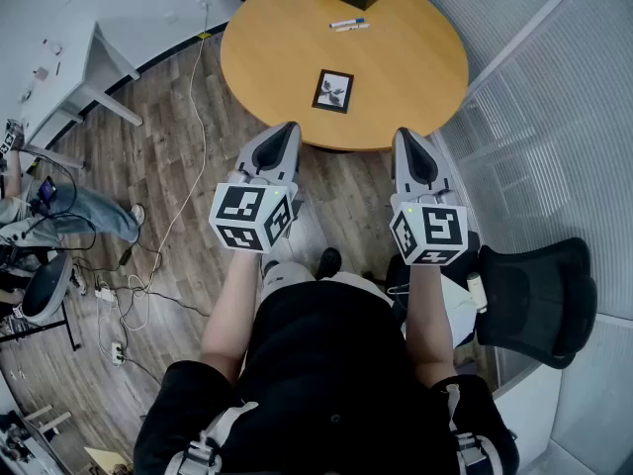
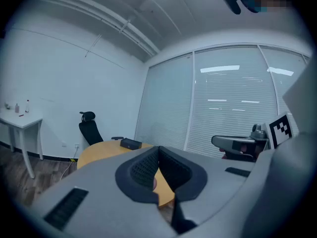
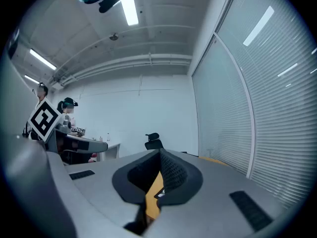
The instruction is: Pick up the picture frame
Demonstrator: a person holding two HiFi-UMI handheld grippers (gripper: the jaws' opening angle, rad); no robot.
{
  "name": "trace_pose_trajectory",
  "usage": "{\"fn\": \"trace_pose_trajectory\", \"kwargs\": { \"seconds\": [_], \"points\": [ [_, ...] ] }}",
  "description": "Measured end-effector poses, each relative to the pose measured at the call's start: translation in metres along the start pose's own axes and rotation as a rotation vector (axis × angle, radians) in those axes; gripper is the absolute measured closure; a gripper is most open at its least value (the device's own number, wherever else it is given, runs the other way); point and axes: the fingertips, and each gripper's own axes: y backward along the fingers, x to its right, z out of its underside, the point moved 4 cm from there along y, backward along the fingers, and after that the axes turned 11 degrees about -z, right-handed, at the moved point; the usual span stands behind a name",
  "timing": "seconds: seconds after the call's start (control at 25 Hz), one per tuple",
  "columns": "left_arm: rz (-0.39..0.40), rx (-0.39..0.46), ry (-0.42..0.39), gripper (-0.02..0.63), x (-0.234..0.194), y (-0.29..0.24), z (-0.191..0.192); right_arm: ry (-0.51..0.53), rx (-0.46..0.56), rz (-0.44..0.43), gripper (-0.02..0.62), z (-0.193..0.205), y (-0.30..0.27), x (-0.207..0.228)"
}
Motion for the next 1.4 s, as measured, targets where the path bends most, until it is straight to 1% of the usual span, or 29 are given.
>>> {"fn": "trace_pose_trajectory", "kwargs": {
  "seconds": [0.4, 0.48, 0.6, 0.64, 0.72, 0.84, 0.92, 1.08, 1.2, 1.4],
  "points": [
    [-0.005, -0.001, -0.01, 0.581, 0.007, 0.004, -0.004, 0.006, 0.005, -0.029, 0.583, -0.005, 0.007, -0.002],
    [-0.007, -0.003, -0.013, 0.581, 0.009, 0.004, -0.004, -0.021, 0.015, -0.039, 0.583, -0.005, 0.009, 0.001],
    [-0.015, -0.006, -0.011, 0.581, 0.012, 0.001, -0.004, -0.088, 0.053, -0.054, 0.578, -0.006, 0.011, 0.008],
    [-0.018, -0.008, -0.007, 0.581, 0.012, 0.0, -0.003, -0.094, 0.055, -0.052, 0.578, -0.006, 0.012, 0.01],
    [-0.024, -0.017, -0.001, 0.581, 0.013, -0.001, 0.0, -0.095, 0.042, -0.048, 0.578, -0.002, 0.01, 0.013],
    [-0.03, -0.036, -0.002, 0.581, 0.012, -0.003, 0.005, -0.137, 0.019, -0.046, 0.578, 0.005, 0.005, 0.015],
    [-0.035, -0.049, 0.001, 0.581, 0.008, -0.007, 0.008, -0.145, 0.002, -0.035, 0.578, 0.01, 0.0, 0.017],
    [-0.029, -0.085, 0.011, 0.581, 0.002, -0.019, 0.026, -0.158, -0.034, -0.024, 0.578, 0.031, -0.01, 0.019],
    [-0.018, -0.111, 0.014, 0.581, -0.004, -0.034, 0.034, -0.166, -0.062, -0.02, 0.578, 0.041, -0.024, 0.023],
    [-0.002, -0.135, 0.024, 0.581, -0.022, -0.074, 0.034, -0.178, -0.092, -0.007, 0.578, 0.047, -0.061, 0.037]
  ]
}}
